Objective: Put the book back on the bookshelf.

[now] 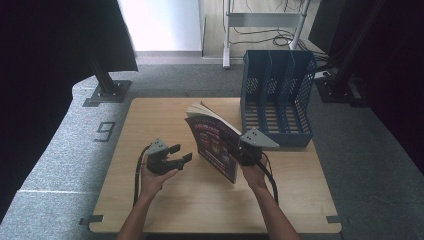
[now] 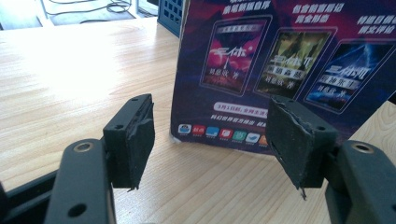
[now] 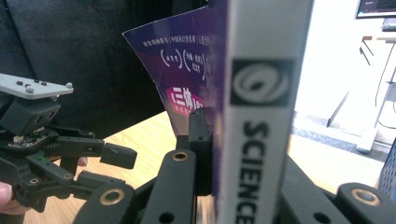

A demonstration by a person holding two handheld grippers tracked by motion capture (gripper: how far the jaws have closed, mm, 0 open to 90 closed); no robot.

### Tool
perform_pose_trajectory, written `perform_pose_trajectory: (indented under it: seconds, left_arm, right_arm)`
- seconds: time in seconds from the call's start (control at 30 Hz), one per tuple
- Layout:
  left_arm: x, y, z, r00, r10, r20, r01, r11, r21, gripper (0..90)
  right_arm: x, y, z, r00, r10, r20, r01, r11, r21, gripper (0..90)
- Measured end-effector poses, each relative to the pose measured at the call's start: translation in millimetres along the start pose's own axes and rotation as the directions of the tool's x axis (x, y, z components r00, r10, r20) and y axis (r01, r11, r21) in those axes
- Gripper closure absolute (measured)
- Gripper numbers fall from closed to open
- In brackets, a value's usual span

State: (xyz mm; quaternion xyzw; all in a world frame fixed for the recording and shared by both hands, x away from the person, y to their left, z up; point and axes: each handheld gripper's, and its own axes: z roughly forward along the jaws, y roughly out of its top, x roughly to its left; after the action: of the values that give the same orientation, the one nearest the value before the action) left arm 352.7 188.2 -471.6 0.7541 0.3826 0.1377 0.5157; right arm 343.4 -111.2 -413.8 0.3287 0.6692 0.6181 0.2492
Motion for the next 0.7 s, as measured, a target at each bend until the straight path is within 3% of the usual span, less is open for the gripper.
perform_pose_trajectory:
  seconds: [0.7]
  left_arm:
    - [2.4, -1.1, -2.4, 1.0000, -0.009, 0.001, 0.009, 1.0000, -0.002, 33.1]
  right_arm:
    - [-2.3, 19.0, -6.9, 0.9999, -0.002, 0.017, 0.003, 0.999, -0.042, 81.6]
